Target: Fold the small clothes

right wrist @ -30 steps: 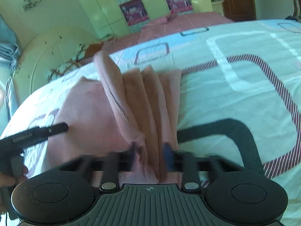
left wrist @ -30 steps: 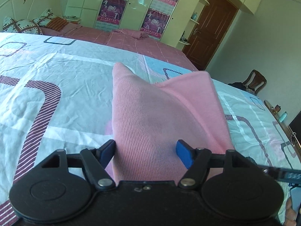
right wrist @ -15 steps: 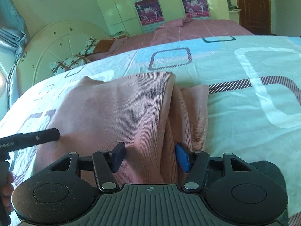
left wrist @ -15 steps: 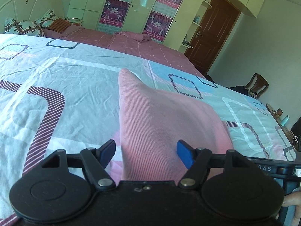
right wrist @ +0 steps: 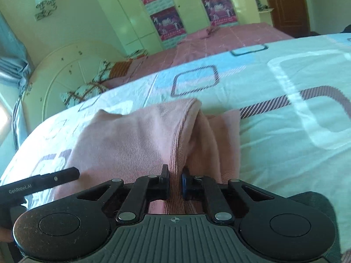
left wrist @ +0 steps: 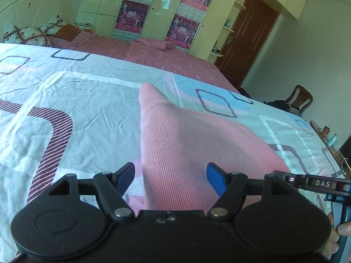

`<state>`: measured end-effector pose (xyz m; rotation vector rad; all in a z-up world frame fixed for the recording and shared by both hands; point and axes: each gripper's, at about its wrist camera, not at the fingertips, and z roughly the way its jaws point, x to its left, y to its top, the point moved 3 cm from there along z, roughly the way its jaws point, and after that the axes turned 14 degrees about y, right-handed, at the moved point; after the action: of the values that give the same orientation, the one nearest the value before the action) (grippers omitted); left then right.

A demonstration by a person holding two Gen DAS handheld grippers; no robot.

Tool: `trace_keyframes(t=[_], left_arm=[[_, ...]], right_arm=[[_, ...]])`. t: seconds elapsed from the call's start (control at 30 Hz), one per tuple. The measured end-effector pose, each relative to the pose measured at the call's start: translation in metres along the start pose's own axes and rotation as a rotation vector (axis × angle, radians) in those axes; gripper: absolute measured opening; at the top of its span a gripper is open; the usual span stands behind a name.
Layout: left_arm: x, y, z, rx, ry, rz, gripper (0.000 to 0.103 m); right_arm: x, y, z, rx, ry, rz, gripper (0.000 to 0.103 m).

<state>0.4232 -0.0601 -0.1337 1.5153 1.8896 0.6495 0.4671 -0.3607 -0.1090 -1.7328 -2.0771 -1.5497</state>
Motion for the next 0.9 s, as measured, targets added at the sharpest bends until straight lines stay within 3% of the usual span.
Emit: trace_keyframes(t=[0.2,0.37,0.47,0.53,0.6,0.9], left_arm=[[-0.012,-0.009,-0.005,0.011,-0.043,0.030,0.072],[-0.013,-0.023,0.008,0.055,-0.014,0.018,0.075],[-0.012,-0.022,0.010,0.064,-0.011,0.023,0.075],[-0.011,-0.021,0.009,0.070,-0.012,0.023,0.075],[-0.010,-0.020,0.004,0.073,-0.017,0.024,0.075],[-0.008,-0.025,0.002,0.093,-0.014,0.047,0.075]], right_arm=[[-0.001,-0.014,-0.030,-0.026,-0.093,-0.014,0.009],[-0.014,-0.019,-0.013,-0.023,-0.143,0.027,0.009],[-0.015,-0.018,-0.016,-0.015,-0.127,0.058,0.012],[-0.014,-0.020,-0.028,-0.028,-0.111,0.085,0.026],[-0.011,-0.023,-0.042,-0.039,-0.103,0.094,0.032],[0.001,-0.062,-0.073,0.008,-0.142,0.088,0.032]])
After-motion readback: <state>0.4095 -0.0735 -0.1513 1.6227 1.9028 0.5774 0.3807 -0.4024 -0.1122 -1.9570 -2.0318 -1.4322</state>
